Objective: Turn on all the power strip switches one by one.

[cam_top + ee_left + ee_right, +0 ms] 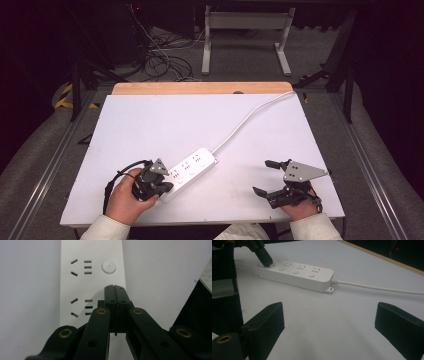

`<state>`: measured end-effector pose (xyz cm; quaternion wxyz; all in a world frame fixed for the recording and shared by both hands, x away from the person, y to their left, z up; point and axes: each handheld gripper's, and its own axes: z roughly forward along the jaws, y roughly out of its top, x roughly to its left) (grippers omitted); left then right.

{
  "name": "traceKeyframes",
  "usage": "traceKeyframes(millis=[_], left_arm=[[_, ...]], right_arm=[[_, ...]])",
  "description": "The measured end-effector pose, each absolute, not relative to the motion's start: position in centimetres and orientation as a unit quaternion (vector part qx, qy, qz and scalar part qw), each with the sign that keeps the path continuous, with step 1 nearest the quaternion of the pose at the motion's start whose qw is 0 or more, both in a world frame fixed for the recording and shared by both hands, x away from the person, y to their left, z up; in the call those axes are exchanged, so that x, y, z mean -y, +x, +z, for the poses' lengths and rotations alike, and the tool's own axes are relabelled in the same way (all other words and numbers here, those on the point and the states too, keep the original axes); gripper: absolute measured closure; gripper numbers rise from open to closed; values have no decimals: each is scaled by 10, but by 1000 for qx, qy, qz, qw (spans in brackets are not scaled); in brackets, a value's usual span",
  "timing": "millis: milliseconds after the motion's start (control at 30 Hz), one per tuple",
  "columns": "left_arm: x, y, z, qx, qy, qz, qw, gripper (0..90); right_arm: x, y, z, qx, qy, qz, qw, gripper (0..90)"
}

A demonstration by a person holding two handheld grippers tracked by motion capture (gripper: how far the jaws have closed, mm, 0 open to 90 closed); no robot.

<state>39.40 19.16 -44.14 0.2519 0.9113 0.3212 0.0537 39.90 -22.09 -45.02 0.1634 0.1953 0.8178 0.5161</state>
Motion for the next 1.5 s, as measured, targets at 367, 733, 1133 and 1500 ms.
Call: traceKeyframes(millis=[367, 733, 1133, 1500], left_arm=[[-193, 394, -443, -325, 909, 51, 255, 900], [-193, 392, -437, -346, 892, 72, 281, 900], [-186, 386, -422, -328, 886, 82, 316, 900], [-173, 393, -428, -326, 889, 83, 309, 900]], right_arm=[[220, 399, -450, -818, 195, 515, 165, 94], [220, 398, -450, -817, 196, 517, 166, 94], [221, 398, -450, -817, 196, 517, 167, 94], [221, 398, -450, -817, 195, 517, 166, 95]])
